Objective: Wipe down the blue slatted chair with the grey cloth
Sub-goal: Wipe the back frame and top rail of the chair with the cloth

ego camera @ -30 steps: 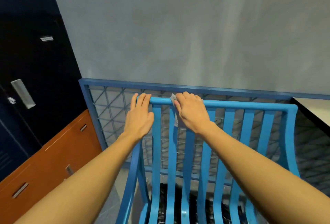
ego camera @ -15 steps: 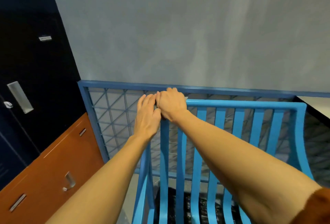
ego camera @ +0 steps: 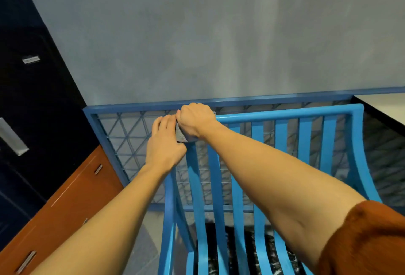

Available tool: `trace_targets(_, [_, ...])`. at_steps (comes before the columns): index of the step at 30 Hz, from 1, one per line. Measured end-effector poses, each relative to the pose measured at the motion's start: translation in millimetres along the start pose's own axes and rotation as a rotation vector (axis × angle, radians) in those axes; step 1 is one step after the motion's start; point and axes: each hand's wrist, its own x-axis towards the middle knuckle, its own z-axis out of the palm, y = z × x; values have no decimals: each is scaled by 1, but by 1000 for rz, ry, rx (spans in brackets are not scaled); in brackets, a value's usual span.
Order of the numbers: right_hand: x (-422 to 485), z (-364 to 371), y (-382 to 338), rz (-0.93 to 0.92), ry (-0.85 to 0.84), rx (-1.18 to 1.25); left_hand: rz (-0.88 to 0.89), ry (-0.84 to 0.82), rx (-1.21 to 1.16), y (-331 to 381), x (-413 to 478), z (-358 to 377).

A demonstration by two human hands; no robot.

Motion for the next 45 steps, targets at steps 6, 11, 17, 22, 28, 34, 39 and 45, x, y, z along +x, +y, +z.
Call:
trace_targets(6, [-8,2,7,-69,101,-53,-19,-43,188,4,-2,3])
trace_targets(11, [-19,10,15,-14,182,-2,-24,-57,245,2,-3,3])
trace_targets(17, [-36,8,43,-10,173,35,-63,-51,272,6,-3,7])
trace_targets(22, [-49,4,62,30,155,13,-51,-32,229,8,-3,2])
trace_targets(28, [-68,-3,91,83,111,7,-41,1,160,7,-3,2])
trace_targets(34, [-93,-11,130,103,90,-76,-39,-8,161,4,-4,2])
trace_targets(39, [-110,-15,148,92,94,-108,-54,-17,164,5,-4,3])
trace_targets(45, [-116,-12,165,186,101,-23,-53,-5,171,6,-6,2])
